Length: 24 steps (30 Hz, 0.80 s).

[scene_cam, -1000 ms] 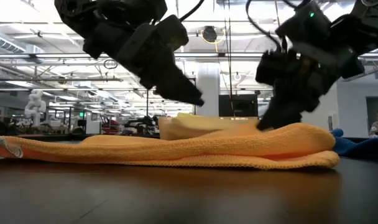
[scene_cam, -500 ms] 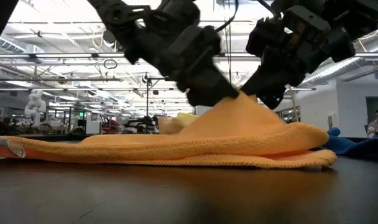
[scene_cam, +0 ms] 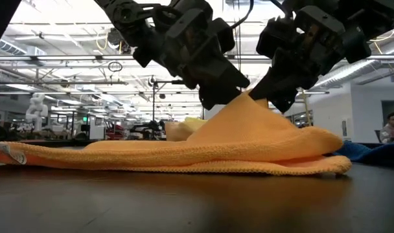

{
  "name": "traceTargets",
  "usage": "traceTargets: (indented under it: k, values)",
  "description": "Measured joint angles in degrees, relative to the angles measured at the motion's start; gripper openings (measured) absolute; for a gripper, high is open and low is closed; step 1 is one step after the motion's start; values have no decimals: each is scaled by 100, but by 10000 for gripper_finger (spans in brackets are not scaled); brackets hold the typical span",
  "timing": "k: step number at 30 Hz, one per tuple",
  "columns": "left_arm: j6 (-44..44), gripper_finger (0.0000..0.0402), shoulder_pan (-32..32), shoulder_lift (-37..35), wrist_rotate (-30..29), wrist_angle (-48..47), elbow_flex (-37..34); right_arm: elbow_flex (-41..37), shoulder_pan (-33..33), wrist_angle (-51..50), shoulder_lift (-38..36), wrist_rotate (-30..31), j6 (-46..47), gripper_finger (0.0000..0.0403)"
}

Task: Fold microfiber towels
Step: Fold the orange microfiber cloth

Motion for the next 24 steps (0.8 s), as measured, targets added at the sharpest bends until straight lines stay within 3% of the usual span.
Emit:
traceTargets:
  k: [9,17,20,24]
  values:
    - [-284,151,126,0,-4,-63,0,0,7,152,-212,0,-15,0]
    - [281,13,122,-4,86,-28,0,0,22,98,-387,-11,-39,3]
    - [340,10,122,-4,85,-3,0,0,75,-86,-391,-18,69,26]
    - [486,5,122,-6,83,-6,0,0,116,-529,-389,38,365,85]
